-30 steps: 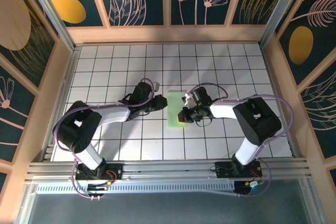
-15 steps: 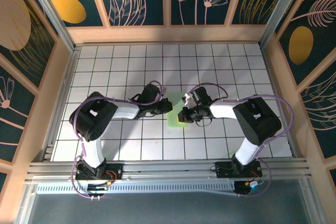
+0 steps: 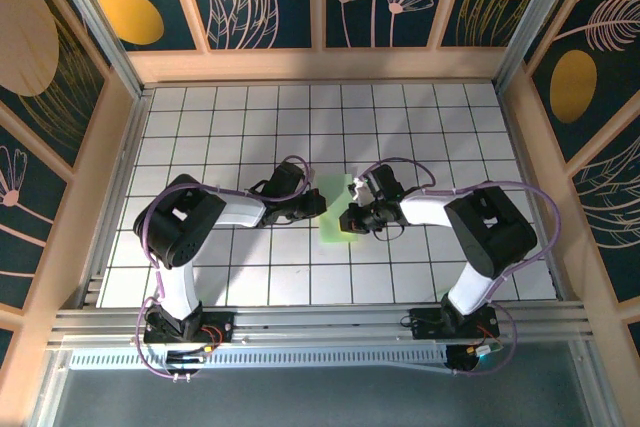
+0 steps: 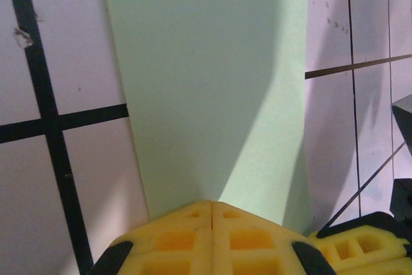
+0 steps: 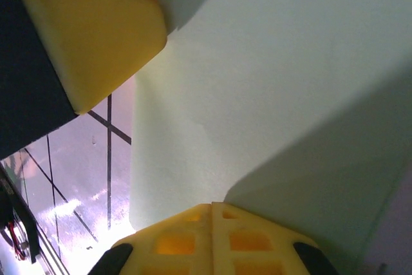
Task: Fold a paper plane with a square sheet of paper (fold left side to right side)
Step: Fold the triangle a second time at the center of the table.
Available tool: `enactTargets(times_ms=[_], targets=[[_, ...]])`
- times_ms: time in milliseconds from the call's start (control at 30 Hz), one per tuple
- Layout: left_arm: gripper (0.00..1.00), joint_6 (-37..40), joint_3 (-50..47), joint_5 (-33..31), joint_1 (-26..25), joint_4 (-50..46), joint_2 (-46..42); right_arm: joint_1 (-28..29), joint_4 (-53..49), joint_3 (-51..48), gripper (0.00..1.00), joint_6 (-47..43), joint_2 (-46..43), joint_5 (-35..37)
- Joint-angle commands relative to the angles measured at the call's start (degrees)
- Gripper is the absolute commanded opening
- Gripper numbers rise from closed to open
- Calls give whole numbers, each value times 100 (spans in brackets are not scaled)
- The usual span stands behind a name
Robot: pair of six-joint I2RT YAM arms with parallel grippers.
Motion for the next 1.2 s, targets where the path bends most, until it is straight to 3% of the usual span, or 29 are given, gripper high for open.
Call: enactTargets(times_ms=[0, 233, 433, 1167], targets=[[0, 5, -180, -118, -40, -133, 32, -87, -213, 129, 13, 169, -396, 19], [0, -64, -333, -124, -70, 22, -6, -579, -841, -23, 37, -21, -1042, 177], [0, -63, -365, -135, -77, 54, -13, -653, -883, -331, 48, 53, -1136, -9], [0, -28, -356, -175, -83, 3, -49, -342, -315, -599, 46, 524, -732, -392]])
